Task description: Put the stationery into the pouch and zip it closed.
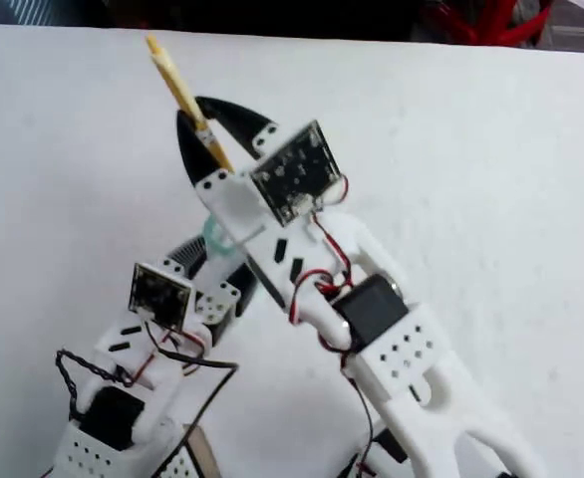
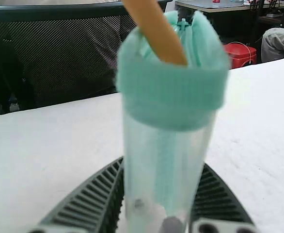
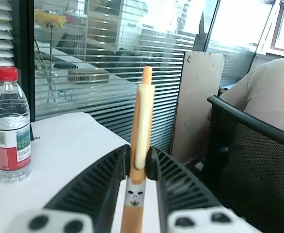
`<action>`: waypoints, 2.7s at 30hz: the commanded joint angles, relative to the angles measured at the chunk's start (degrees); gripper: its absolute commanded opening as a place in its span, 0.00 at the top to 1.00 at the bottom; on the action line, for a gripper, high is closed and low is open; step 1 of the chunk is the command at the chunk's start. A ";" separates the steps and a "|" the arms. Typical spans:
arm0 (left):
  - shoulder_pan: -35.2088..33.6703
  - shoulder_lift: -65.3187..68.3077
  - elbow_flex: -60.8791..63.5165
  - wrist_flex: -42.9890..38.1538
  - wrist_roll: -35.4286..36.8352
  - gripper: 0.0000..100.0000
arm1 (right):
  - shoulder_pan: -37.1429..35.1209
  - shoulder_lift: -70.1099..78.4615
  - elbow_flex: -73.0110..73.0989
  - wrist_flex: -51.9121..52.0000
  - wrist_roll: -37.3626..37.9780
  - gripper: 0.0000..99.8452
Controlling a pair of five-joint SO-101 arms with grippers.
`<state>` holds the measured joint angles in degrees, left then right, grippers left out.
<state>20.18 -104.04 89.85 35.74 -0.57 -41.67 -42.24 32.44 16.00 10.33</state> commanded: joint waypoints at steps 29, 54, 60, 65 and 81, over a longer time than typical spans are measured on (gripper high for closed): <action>0.31 -0.66 -0.26 -1.32 -0.35 0.81 | 21.85 -6.20 -16.70 31.08 -15.38 0.79; -8.22 -0.57 -9.41 8.09 7.38 0.73 | 17.80 -7.69 0.35 38.02 8.97 0.79; -4.62 -0.66 -7.65 6.86 7.38 0.74 | 17.45 -10.51 5.36 36.18 8.97 0.79; -7.69 -0.66 -7.74 5.36 5.71 0.89 | 17.45 -10.33 6.24 32.40 9.14 0.79; 1.45 -0.31 -7.30 -14.15 5.27 0.97 | 32.75 -10.95 13.98 30.90 -4.57 0.79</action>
<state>17.10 -103.96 83.60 26.15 5.41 -12.40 -52.09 45.19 49.41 10.68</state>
